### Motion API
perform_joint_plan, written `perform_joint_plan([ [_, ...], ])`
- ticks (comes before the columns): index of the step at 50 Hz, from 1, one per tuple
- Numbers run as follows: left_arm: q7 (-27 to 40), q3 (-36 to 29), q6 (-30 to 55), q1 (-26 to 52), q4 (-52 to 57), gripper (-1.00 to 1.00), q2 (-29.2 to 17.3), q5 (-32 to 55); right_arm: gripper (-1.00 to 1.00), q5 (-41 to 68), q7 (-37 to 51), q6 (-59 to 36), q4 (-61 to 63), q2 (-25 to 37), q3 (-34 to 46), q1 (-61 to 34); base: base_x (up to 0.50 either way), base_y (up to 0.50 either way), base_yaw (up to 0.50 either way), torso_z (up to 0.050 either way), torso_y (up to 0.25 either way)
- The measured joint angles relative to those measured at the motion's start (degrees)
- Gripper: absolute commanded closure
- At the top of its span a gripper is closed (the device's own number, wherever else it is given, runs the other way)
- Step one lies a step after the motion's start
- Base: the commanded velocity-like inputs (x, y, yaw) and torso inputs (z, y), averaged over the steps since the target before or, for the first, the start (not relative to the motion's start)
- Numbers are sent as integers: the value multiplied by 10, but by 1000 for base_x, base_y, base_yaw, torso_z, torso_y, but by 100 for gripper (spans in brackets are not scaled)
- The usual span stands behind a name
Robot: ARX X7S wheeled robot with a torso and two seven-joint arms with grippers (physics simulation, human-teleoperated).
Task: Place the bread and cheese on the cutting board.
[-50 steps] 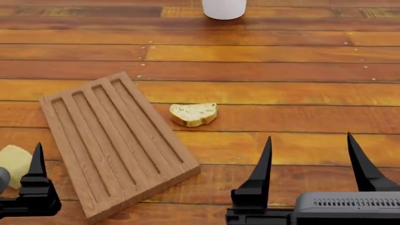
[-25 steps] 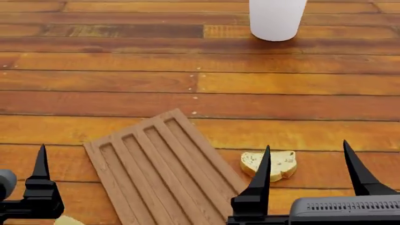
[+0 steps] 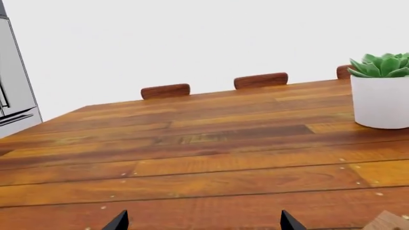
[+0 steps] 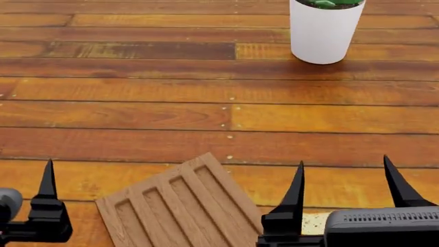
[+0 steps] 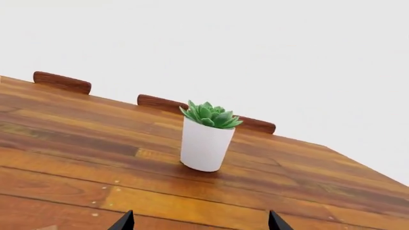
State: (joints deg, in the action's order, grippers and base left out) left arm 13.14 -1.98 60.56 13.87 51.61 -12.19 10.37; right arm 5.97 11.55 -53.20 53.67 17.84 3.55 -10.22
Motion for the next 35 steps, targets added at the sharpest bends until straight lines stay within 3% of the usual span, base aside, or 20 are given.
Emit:
perform_joint_plan([
  [12,0,8,15,3,10,-100,-2,12,-100,53,-69,-202,-15,78,6,-149,0,0,0,0,0],
  [19,-3,25,29,7,21,-100,-4,21,-100,219,-52,-279,-92,171,68,-310,0,0,0,0,0],
  [25,-5,38,41,10,29,-100,-6,30,-100,290,-104,-289,-183,237,206,-456,0,0,0,0,0],
  [35,-7,55,46,10,33,-100,-10,39,-100,264,-306,-236,-347,288,499,-692,0,0,0,0,0],
])
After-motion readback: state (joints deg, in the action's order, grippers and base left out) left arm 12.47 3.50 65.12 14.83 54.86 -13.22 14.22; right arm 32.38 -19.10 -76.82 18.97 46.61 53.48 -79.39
